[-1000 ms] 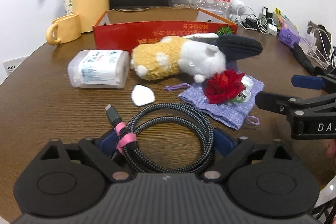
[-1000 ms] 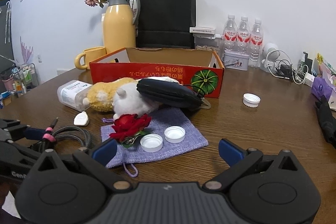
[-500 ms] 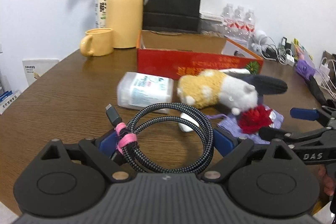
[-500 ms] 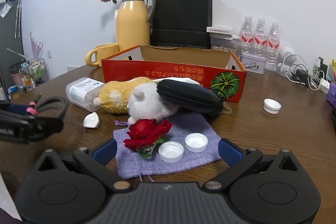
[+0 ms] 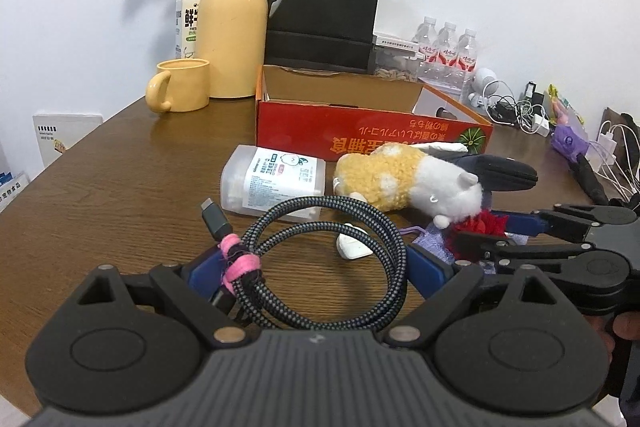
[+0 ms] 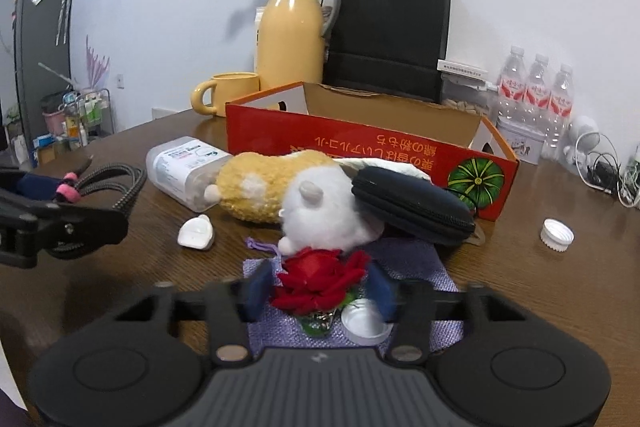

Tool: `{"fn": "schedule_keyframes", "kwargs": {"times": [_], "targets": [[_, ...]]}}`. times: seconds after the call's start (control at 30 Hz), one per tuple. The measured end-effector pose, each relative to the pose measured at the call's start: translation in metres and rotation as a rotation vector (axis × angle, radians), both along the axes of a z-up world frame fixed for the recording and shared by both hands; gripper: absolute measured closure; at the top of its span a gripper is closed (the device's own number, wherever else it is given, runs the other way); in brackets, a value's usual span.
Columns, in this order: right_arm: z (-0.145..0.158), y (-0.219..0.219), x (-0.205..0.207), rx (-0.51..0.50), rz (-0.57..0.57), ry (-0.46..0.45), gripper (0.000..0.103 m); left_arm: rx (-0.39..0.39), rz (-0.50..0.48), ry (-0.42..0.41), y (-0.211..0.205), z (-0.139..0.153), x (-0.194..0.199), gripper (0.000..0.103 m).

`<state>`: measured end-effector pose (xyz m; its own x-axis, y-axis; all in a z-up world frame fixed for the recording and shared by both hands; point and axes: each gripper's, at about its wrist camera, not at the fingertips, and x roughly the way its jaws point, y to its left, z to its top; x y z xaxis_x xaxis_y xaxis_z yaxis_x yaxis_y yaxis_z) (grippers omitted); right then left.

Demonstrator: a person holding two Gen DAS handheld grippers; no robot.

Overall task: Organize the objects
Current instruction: 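Lift the braided cable toward the box with the left tool while the right tool grasps the red rose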

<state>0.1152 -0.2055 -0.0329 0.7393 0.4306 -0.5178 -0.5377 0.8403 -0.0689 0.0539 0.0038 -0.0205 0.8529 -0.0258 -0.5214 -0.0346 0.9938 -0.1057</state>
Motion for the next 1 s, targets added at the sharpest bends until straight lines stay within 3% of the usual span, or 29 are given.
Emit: {"fn": "schedule_keyframes", "kwargs": {"times": [0.23,0.57,0.73,1.0], "targets": [[0.005,-0.009,-0.013,0.026,0.0,-0.004,0.075,-0.003,0.006,-0.028,0.003,0.007,-0.003,0.009],[0.048,-0.021,-0.034,0.135,0.032,-0.118,0.076,0.005,-0.021,-0.113,-0.004,0.034,0.006,0.009],[0.078,-0.015,-0.013,0.172,0.004,-0.191,0.076,-0.001,-0.027,-0.196,-0.014,0.062,0.031,0.009],[0.109,-0.007,0.052,0.22,-0.07,-0.24,0.076,-0.025,-0.005,-0.261,-0.024,0.092,0.091,0.009]]}}
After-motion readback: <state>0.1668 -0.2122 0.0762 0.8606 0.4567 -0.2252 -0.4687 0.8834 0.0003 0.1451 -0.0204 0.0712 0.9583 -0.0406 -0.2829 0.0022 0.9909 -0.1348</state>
